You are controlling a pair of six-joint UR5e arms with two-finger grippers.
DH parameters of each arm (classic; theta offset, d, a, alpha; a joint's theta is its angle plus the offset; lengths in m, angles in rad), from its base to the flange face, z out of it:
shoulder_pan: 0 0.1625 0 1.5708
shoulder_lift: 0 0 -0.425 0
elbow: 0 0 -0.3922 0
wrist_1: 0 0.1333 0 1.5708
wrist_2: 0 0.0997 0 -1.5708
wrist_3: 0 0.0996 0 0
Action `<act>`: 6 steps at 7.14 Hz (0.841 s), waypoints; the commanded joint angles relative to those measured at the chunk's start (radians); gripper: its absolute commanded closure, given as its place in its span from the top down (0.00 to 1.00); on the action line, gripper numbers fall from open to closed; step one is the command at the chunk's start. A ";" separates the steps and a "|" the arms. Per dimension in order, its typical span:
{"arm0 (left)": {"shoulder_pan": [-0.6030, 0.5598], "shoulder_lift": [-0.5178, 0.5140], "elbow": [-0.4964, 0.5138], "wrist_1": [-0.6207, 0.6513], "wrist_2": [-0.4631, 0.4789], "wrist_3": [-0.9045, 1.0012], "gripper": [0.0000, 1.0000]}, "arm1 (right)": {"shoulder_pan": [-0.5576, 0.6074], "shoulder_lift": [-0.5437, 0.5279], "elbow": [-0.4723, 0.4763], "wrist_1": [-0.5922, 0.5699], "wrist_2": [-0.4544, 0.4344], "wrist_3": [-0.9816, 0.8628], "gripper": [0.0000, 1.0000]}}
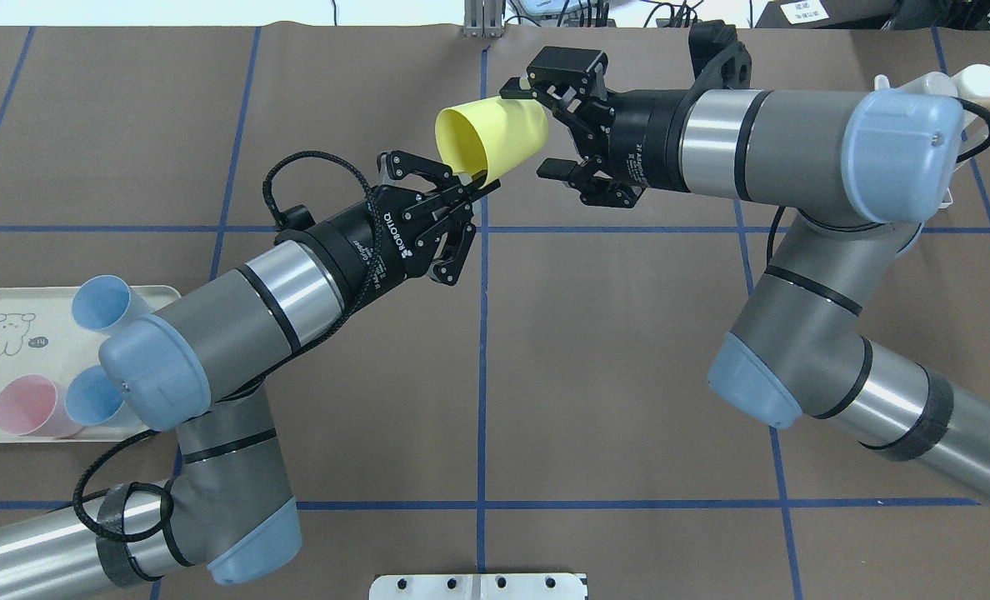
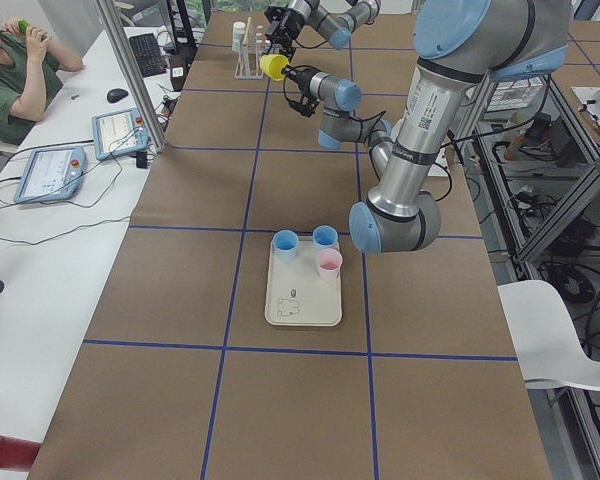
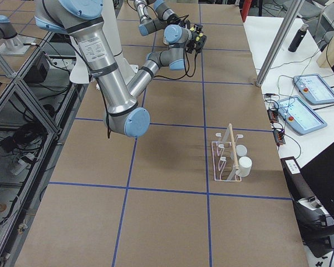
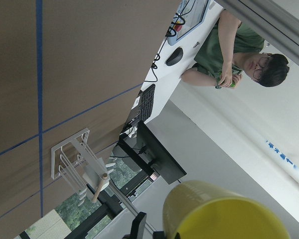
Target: Transfer IKEA cup to right arm and place on rack
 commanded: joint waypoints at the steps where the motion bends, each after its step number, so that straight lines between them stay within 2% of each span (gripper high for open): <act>1: 0.026 -0.017 0.008 0.007 0.026 0.002 0.00 | 0.000 0.000 -0.001 0.000 0.000 0.001 1.00; 2: 0.027 -0.028 0.008 0.010 0.028 0.002 0.00 | -0.002 0.000 -0.002 -0.001 0.000 0.001 0.97; 3: 0.027 -0.029 0.010 0.008 0.028 0.000 0.00 | -0.003 0.002 -0.002 0.000 0.000 0.001 0.69; 4: 0.027 -0.026 0.010 0.002 0.027 0.006 0.51 | -0.003 0.000 -0.002 0.000 0.000 0.000 0.01; 5: 0.024 -0.025 0.008 0.005 0.028 0.011 1.00 | -0.002 0.000 -0.002 0.000 0.003 -0.002 0.00; 6: 0.023 -0.023 0.007 0.005 0.030 0.012 1.00 | 0.000 -0.001 -0.002 0.000 0.002 -0.005 0.00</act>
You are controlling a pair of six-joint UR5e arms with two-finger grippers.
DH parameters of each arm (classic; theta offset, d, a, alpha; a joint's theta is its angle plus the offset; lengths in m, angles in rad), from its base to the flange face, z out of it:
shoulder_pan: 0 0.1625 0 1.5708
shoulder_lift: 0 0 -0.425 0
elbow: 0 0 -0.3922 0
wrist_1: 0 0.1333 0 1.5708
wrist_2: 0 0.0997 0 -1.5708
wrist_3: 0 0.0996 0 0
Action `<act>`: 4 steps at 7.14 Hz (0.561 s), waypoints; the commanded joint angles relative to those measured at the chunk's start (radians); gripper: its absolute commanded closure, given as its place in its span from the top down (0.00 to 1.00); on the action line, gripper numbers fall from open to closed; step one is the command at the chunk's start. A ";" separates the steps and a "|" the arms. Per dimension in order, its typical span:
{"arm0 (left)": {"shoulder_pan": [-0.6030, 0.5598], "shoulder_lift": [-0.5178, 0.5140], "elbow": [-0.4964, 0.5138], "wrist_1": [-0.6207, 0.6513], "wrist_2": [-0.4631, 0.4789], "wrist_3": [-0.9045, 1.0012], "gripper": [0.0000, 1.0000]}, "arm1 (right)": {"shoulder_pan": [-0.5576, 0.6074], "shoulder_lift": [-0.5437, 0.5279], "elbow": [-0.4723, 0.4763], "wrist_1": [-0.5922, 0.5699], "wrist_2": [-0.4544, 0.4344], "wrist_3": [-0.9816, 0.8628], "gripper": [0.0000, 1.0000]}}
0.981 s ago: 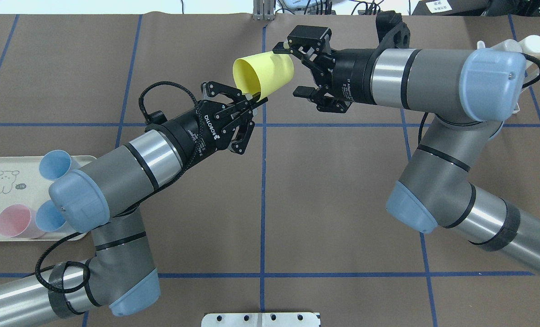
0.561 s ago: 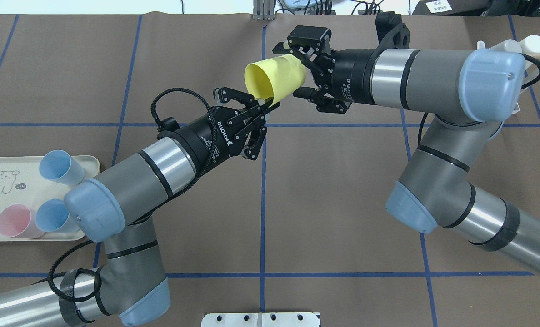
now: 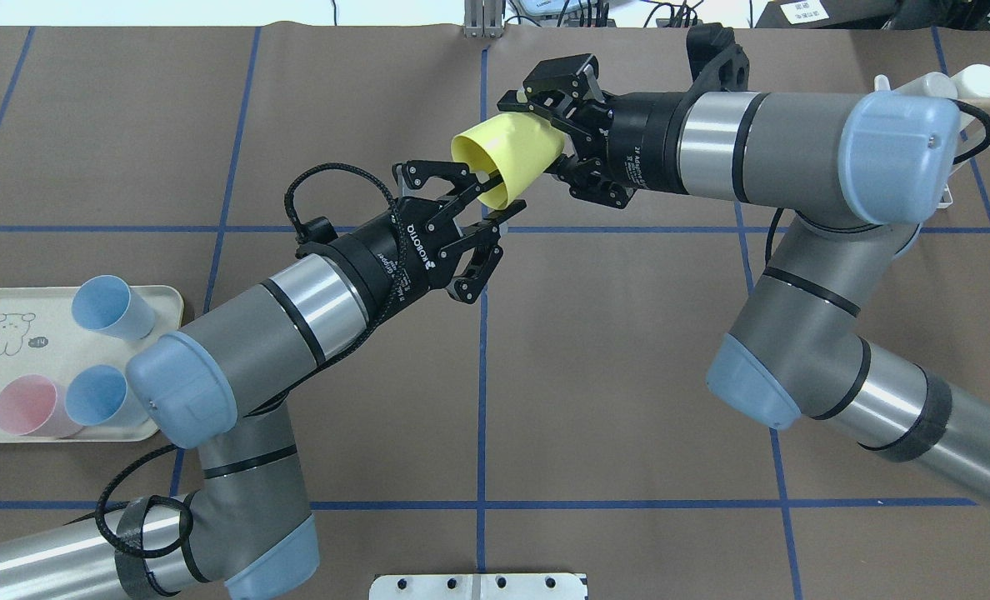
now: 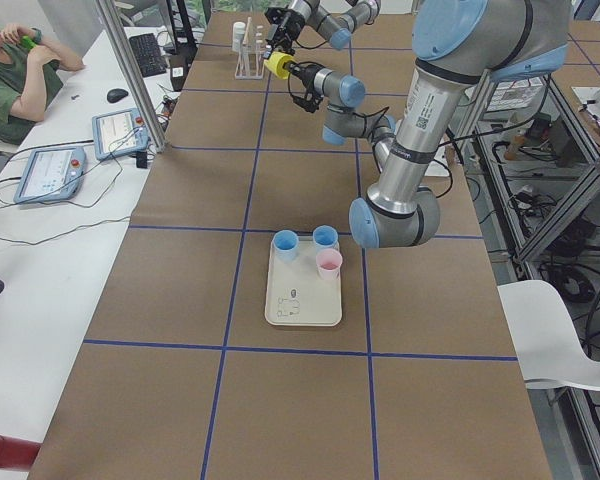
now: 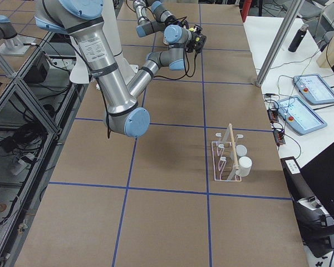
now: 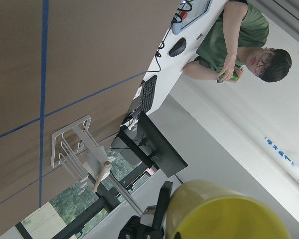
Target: Transfer IKEA cup to right arm and place on rack
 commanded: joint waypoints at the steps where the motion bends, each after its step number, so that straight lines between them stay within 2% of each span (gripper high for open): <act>1: -0.005 0.003 -0.002 -0.001 0.000 0.003 1.00 | 0.014 -0.006 0.000 0.000 -0.002 -0.010 0.00; 4: -0.019 0.011 -0.002 0.002 -0.011 0.012 1.00 | 0.136 -0.035 -0.002 -0.008 -0.002 -0.015 0.00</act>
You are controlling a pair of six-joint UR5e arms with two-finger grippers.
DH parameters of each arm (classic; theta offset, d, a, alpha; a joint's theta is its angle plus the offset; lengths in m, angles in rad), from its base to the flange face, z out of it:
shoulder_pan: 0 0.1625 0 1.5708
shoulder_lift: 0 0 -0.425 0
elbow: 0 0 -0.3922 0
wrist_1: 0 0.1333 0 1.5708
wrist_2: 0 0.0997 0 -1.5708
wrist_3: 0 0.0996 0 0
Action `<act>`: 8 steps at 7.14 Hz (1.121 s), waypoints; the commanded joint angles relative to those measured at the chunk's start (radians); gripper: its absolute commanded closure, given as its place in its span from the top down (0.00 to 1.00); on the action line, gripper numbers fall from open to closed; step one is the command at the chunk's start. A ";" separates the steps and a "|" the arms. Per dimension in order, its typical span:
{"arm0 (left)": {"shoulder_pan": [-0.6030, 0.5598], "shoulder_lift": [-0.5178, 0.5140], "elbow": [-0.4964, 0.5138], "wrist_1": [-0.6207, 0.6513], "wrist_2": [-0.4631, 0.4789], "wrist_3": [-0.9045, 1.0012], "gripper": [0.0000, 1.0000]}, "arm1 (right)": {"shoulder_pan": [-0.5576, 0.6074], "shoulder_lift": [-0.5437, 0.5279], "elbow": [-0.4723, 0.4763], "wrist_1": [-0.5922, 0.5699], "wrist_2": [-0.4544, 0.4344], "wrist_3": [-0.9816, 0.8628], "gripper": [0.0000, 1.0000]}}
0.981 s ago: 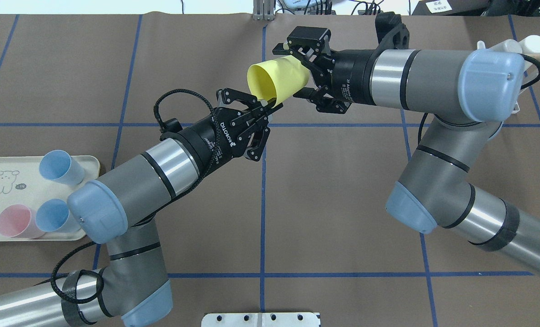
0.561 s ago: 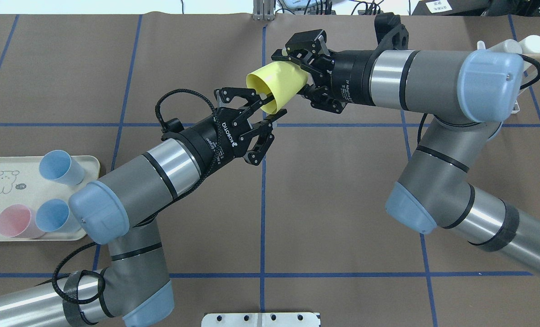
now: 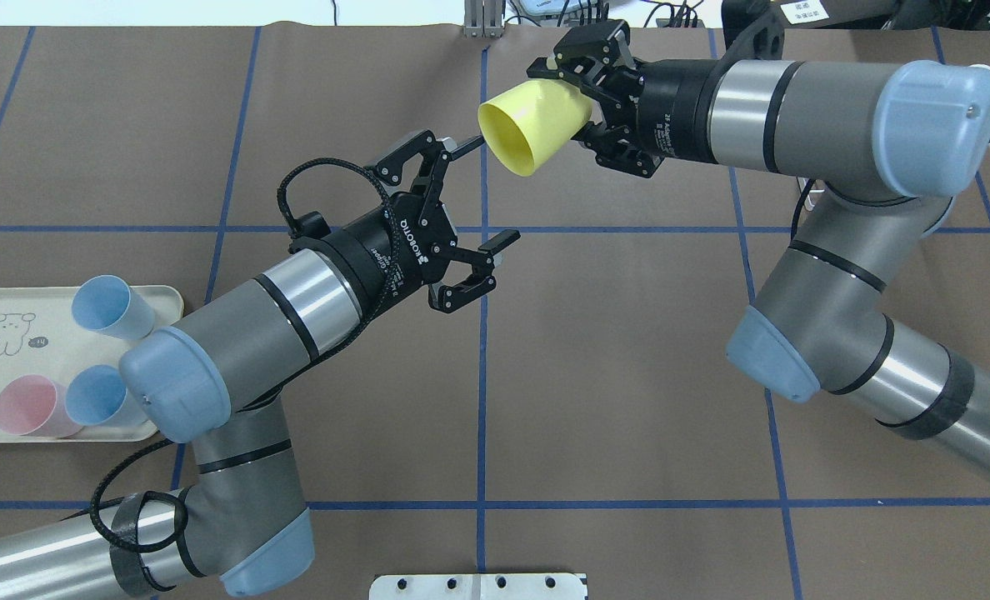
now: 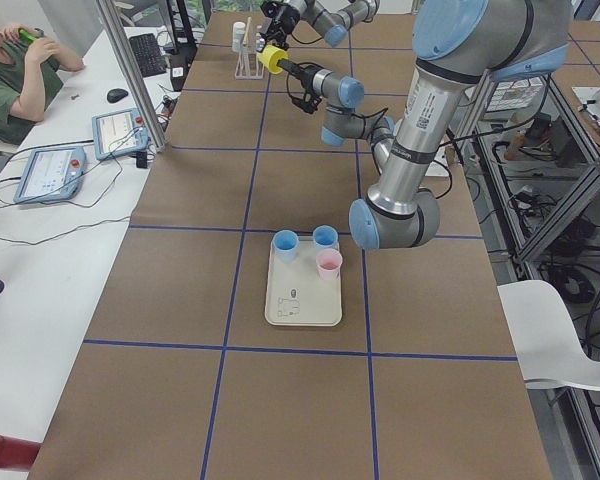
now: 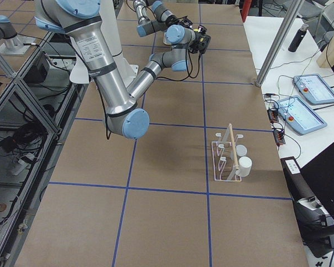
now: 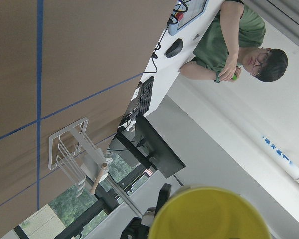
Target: Transfer IKEA cup to right arm and place on rack
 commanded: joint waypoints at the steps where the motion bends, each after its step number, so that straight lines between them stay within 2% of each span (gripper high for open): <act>1: -0.007 0.002 -0.006 0.008 -0.009 0.131 1.00 | 0.125 -0.059 0.001 -0.014 0.005 -0.075 0.00; 2: -0.005 0.011 -0.002 0.054 -0.012 0.274 1.00 | 0.184 -0.105 0.001 -0.037 0.005 -0.203 0.00; 3: -0.007 0.014 -0.015 0.158 -0.055 0.427 1.00 | 0.236 -0.118 0.003 -0.125 0.002 -0.369 0.00; 4: -0.008 0.014 -0.020 0.238 -0.058 0.491 1.00 | 0.302 -0.126 0.006 -0.228 -0.004 -0.510 0.00; 5: -0.007 0.010 -0.031 0.348 -0.060 0.583 1.00 | 0.325 -0.141 0.001 -0.305 -0.077 -0.662 0.00; 6: -0.008 0.010 -0.070 0.472 -0.061 0.690 1.00 | 0.322 -0.140 -0.023 -0.379 -0.192 -0.833 0.00; 7: -0.025 0.010 -0.098 0.584 -0.066 0.765 1.00 | 0.321 -0.120 -0.116 -0.389 -0.255 -0.937 0.00; 8: -0.072 0.008 -0.110 0.722 -0.131 0.822 1.00 | 0.319 -0.083 -0.226 -0.375 -0.331 -0.950 0.00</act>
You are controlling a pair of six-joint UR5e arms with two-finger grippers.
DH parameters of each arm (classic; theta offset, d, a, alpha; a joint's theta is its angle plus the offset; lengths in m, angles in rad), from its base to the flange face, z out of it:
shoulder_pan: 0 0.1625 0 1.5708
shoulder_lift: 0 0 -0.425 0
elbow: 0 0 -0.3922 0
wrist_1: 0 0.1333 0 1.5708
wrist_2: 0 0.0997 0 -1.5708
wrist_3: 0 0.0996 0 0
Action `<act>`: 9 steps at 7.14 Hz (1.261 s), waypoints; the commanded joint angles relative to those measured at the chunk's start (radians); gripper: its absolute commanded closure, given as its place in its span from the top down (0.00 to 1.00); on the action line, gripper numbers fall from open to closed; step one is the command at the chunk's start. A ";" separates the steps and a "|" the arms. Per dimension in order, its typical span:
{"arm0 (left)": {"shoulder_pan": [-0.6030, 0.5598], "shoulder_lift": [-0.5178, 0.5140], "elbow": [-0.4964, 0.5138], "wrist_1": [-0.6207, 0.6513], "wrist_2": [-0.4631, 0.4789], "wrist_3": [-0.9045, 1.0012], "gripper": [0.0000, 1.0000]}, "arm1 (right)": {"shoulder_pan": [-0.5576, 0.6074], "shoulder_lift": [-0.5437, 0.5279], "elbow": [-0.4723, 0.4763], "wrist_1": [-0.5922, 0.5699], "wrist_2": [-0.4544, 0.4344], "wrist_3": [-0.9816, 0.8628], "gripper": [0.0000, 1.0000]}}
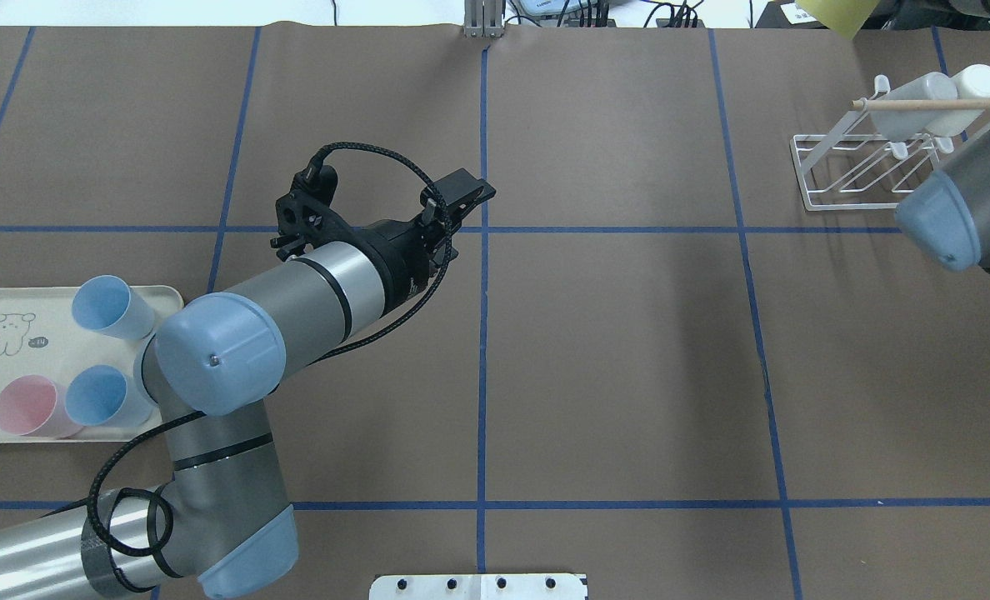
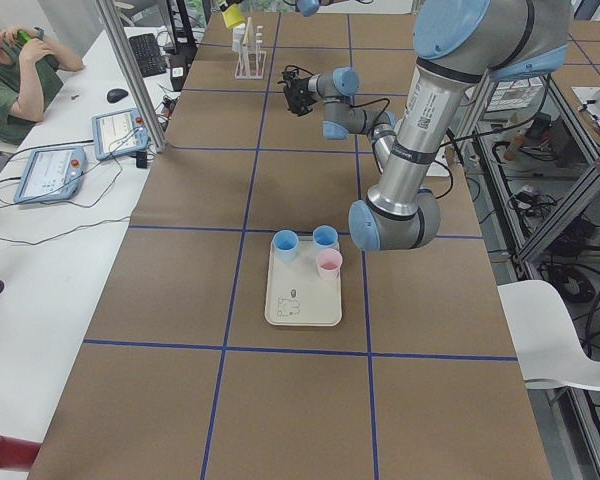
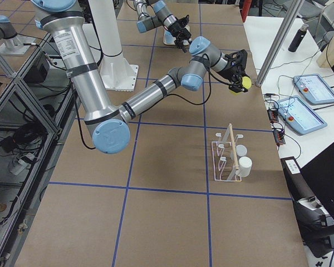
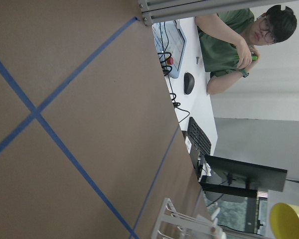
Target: Transfer IKEA cup to right arm and place on rack
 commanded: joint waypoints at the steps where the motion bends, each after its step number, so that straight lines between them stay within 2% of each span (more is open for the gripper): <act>1: -0.097 -0.001 -0.072 0.340 -0.124 0.177 1.00 | 0.000 0.076 -0.232 0.079 -0.113 -0.082 0.00; 2: -0.119 0.005 -0.117 0.431 -0.143 0.239 1.00 | 0.003 0.086 -0.317 0.160 -0.113 -0.114 0.00; 3: -0.121 0.008 -0.117 0.437 -0.144 0.239 1.00 | 0.005 0.075 -0.392 0.255 -0.113 -0.154 0.00; 4: -0.121 0.008 -0.119 0.437 -0.152 0.239 1.00 | 0.006 0.054 -0.422 0.318 -0.115 -0.219 0.00; 9: -0.119 0.011 -0.119 0.437 -0.154 0.230 1.00 | 0.020 -0.046 -0.362 0.342 -0.107 -0.284 0.00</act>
